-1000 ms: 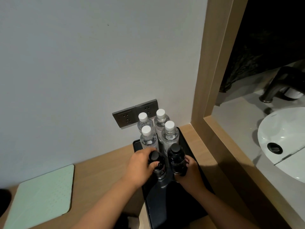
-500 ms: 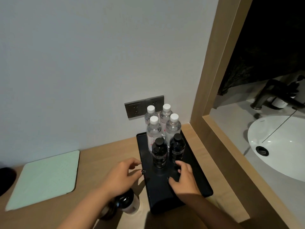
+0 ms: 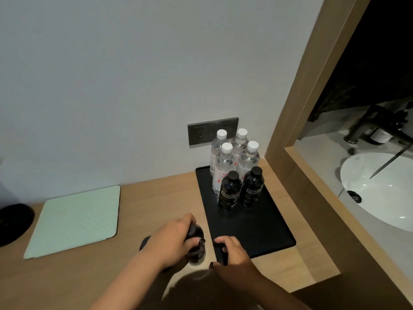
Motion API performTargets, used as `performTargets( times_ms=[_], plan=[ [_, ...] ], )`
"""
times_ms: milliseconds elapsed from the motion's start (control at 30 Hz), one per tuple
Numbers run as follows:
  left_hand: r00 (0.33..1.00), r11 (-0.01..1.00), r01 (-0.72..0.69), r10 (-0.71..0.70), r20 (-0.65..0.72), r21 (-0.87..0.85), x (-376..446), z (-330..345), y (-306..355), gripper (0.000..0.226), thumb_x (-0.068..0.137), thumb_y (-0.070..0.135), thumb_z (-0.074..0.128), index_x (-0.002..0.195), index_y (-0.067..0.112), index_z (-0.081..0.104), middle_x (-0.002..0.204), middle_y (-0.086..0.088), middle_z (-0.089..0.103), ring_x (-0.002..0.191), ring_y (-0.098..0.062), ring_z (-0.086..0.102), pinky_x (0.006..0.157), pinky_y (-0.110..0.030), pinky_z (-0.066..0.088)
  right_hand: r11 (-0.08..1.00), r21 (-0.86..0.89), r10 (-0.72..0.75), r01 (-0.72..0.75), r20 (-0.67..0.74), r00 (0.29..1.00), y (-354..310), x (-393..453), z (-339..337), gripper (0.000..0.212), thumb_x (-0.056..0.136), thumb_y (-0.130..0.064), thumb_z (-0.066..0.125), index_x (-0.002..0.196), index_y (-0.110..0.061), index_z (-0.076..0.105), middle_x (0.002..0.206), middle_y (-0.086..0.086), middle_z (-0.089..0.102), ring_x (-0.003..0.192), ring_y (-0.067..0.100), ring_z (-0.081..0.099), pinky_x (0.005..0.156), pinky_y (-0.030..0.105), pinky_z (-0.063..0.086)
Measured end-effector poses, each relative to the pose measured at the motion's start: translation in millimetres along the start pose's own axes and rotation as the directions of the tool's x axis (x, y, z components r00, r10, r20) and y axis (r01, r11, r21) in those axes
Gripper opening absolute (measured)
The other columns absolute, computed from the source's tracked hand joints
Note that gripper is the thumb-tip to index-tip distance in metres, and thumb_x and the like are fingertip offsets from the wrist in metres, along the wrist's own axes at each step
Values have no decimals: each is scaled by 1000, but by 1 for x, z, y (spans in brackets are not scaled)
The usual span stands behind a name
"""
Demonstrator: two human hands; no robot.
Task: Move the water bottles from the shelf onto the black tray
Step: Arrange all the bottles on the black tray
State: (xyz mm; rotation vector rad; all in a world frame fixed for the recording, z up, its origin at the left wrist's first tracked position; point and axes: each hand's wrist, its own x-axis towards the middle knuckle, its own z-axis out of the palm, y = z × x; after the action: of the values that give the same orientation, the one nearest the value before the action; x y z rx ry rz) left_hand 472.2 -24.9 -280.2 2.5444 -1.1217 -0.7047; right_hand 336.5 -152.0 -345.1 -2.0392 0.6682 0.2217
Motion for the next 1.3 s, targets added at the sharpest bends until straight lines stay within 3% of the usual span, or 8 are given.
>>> performTargets(
  times_ms=[267,400,500,567,900,1067,1233,1300],
  plan=[
    [990,981,-21,-6,-139,-192,2,-22,4,30,87,46,56,104,24,45,95,1,66,86,-19,64,78,-43,54,993,113,-22,25,-33,999,-8,-3,19,94,70,-28,76,147,-28,24,145,-4,33,134,12,36,111,27,31],
    [982,970,-45,0,-187,-240,5,-31,15,31,85,50,56,100,25,47,89,4,67,80,-15,64,74,-42,55,969,227,-66,97,-142,988,-12,2,23,89,70,-22,79,143,-30,28,135,-11,41,124,3,43,101,17,35],
    [979,970,-65,17,-202,-232,10,-30,31,28,84,47,61,94,27,45,80,7,63,72,-5,60,58,-24,50,966,252,-24,59,-140,990,-5,9,19,85,66,-30,81,137,-33,35,128,-12,52,121,5,49,102,25,43],
    [984,973,-81,43,-173,-217,16,-25,44,30,82,45,64,95,27,44,78,10,60,72,-2,58,55,-18,46,969,244,-7,38,-127,992,1,12,11,71,65,-33,81,125,-32,43,119,-12,58,114,5,54,94,22,46],
    [975,989,-43,11,-223,-139,68,15,81,46,80,52,62,106,28,31,83,2,64,74,-22,63,68,-43,54,996,87,-9,35,-283,959,39,56,-41,49,63,-27,81,100,-30,49,100,-6,57,97,12,55,79,18,41],
    [970,980,23,-69,-234,-196,85,23,98,59,75,47,70,112,27,28,94,4,67,83,-20,66,74,-41,55,991,126,63,-33,-242,968,50,79,-44,50,67,-29,80,108,-20,54,100,-4,62,98,15,60,78,20,43],
    [972,952,78,-139,-191,-295,90,26,101,58,73,44,73,109,28,30,106,8,65,91,-16,64,77,-35,54,987,151,-3,57,-334,943,59,90,-41,52,66,-27,79,112,-18,58,101,-3,67,96,14,63,76,7,40],
    [968,954,93,-153,-198,-285,92,29,103,54,74,44,72,105,29,31,104,7,64,90,-18,64,75,-35,53,976,204,-7,82,-345,938,59,92,-45,50,66,-29,77,112,-19,58,102,-3,68,94,13,63,78,15,45]
  ],
)
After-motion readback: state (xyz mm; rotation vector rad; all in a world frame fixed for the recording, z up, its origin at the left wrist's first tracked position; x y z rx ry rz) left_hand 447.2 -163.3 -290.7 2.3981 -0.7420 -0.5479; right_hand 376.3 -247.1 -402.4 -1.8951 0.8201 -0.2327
